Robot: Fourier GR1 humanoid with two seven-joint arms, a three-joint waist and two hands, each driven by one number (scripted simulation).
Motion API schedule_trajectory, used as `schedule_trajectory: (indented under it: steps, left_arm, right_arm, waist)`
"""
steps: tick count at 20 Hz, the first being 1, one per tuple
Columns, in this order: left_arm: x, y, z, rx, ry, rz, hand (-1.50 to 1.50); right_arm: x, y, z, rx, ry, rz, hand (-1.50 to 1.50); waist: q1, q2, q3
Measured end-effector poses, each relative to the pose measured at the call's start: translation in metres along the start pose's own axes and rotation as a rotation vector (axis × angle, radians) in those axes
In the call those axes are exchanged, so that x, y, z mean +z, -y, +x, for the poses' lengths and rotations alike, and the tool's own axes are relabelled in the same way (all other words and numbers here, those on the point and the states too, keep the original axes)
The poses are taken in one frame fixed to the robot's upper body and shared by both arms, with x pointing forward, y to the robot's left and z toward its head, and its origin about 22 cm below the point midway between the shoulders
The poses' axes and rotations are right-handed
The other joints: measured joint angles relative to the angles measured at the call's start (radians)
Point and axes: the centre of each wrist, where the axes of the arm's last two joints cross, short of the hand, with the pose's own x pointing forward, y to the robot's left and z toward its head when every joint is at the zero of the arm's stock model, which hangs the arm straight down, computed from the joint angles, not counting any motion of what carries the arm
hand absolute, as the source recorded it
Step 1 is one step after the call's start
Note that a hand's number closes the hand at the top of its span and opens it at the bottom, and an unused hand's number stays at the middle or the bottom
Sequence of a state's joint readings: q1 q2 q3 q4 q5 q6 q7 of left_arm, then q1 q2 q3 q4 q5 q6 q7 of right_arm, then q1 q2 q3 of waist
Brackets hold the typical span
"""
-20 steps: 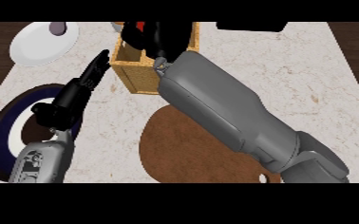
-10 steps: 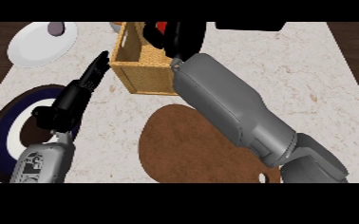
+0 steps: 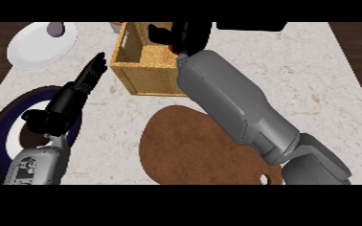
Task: Pick the tomato from the cutting board and place it in the basket
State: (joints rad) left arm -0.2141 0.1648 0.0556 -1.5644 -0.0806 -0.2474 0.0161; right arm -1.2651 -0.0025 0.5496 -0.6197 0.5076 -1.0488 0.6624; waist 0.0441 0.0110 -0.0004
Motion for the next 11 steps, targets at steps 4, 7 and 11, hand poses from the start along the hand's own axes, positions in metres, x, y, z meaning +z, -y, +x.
schedule_trajectory:
  steps: [4,7,11]
  left_arm:
    - [-0.001,0.002,0.0,0.0,0.004,-0.003,0.0]
    - [-0.001,-0.002,-0.002,0.003,-0.005,0.004,0.0]
    - [0.005,-0.001,-0.004,0.003,-0.009,0.016,0.0]
  right_arm:
    - [-0.005,0.004,0.008,-0.074,0.013,-0.017,-1.5]
    - [-0.011,0.009,0.018,-0.15,-0.008,-0.035,-1.5]
    - [-0.022,0.022,0.016,-0.253,-0.088,-0.06,-1.5]
  waist:
    - [0.003,0.002,0.0]
    - [-0.004,0.0,0.0]
    - [-0.017,-0.004,0.001]
